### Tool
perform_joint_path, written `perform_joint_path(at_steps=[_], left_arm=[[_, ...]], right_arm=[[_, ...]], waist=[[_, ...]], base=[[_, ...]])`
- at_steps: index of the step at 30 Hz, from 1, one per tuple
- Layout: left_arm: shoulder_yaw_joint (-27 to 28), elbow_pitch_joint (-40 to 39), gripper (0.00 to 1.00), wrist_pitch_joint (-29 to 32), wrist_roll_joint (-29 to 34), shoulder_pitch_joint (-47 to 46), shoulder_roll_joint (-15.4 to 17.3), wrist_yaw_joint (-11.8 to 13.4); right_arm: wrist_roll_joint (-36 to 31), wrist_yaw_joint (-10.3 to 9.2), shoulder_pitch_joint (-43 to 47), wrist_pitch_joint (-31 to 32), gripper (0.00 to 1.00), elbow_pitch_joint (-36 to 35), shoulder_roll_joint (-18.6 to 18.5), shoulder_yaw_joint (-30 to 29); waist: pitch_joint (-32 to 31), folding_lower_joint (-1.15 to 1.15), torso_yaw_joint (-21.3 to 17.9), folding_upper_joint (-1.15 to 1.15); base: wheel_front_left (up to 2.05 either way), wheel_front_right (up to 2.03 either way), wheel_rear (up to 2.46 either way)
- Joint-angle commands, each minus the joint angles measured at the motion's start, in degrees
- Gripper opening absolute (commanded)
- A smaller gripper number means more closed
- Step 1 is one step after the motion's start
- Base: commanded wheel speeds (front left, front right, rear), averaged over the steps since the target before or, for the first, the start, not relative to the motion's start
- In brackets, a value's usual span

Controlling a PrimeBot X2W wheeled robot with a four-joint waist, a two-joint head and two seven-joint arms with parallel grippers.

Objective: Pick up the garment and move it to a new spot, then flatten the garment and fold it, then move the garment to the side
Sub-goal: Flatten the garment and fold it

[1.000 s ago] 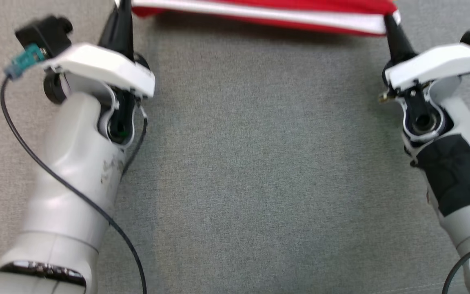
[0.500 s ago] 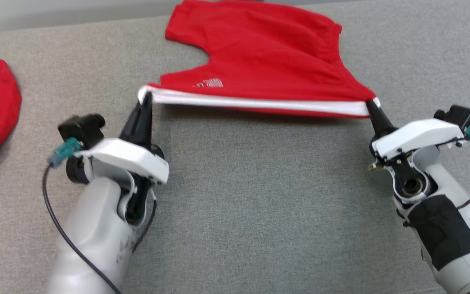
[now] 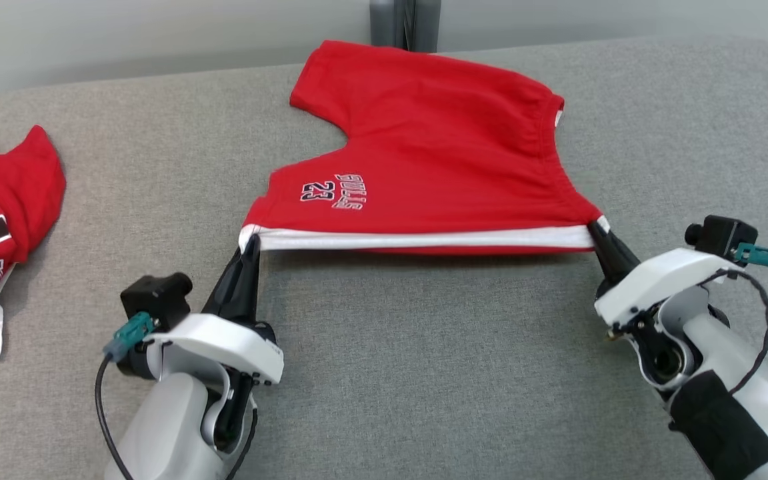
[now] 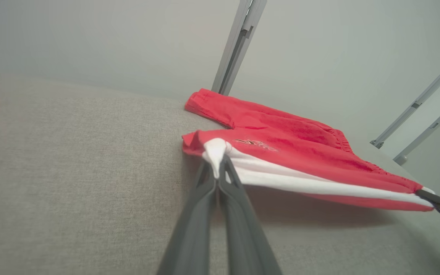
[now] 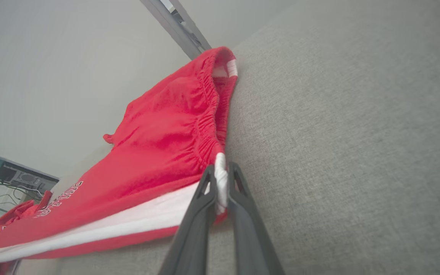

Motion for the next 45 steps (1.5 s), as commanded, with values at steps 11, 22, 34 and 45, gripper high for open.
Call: perform_joint_path(at_steps=[11, 22, 34, 45], left_arm=[[2.66, -4.20, 0.00, -0.26, 2.05, 7.76, 0.09, 0.08], [-2.07, -7.07, 0.00, -0.25, 2.21, 14.16, -0.17, 0.88], [-1.29, -13.07, 0.00, -0.25, 2.36, 21.49, -0.01, 2.77], [-0.57, -17.59, 0.00, 0.56, 2.37, 21.45, 1.74, 3.67]], right_arm=[[-3.05, -0.02, 5.88, 1.78, 0.00, -1.30, -4.24, 5.56], [-3.32, -0.01, 10.94, 6.41, 0.00, -8.00, -7.91, 7.38], [-5.83, -0.01, 19.08, 12.07, 0.00, -17.86, -13.35, 4.13], [-11.09, -0.01, 25.15, 19.93, 0.00, -28.71, -13.47, -4.68]], waist=[[-4.21, 0.00, 0.74, 0.00], [-6.98, 0.00, 0.86, 0.00], [-8.29, 0.00, 1.87, 0.00], [-7.10, 0.00, 1.96, 0.00]], base=[[0.00, 0.00, 0.00], [0.00, 0.00, 0.00], [0.00, 0.00, 0.00], [0.00, 0.00, 0.00]])
